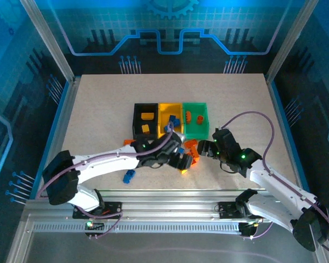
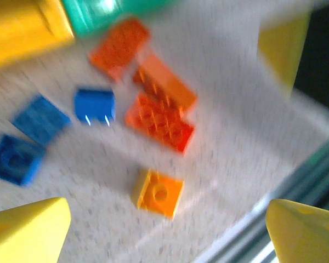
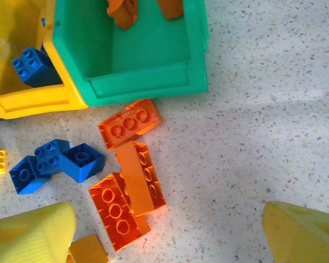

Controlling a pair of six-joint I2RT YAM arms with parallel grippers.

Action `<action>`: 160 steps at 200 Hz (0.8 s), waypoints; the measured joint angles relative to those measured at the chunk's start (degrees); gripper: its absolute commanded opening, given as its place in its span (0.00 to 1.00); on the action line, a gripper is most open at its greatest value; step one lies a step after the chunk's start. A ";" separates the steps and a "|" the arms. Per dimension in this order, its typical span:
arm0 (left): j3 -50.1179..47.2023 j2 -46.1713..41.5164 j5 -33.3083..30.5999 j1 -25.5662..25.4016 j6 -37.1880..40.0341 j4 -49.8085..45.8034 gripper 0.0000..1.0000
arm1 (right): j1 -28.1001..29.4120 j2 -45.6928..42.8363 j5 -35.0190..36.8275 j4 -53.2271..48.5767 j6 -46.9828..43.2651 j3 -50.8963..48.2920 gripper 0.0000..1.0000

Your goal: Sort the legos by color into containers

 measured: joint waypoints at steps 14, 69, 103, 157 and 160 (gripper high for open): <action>-2.34 1.53 1.25 -1.92 1.53 0.72 0.90 | -0.13 0.00 -0.07 0.09 0.15 -0.17 0.89; -3.98 8.81 0.46 -3.54 6.69 7.96 0.80 | -0.13 -0.04 -0.44 0.04 0.57 -0.20 0.89; -3.89 11.80 -2.03 -3.54 9.14 10.21 0.73 | -0.15 -1.29 -0.44 -0.09 0.59 -0.20 0.89; -3.76 14.45 -3.76 -3.54 11.45 12.90 0.46 | -0.15 -1.99 -0.42 -0.15 0.61 -0.20 0.89; -3.76 14.45 -3.76 -3.54 11.58 13.14 0.45 | -0.15 -1.99 -0.44 -0.15 0.61 -0.20 0.89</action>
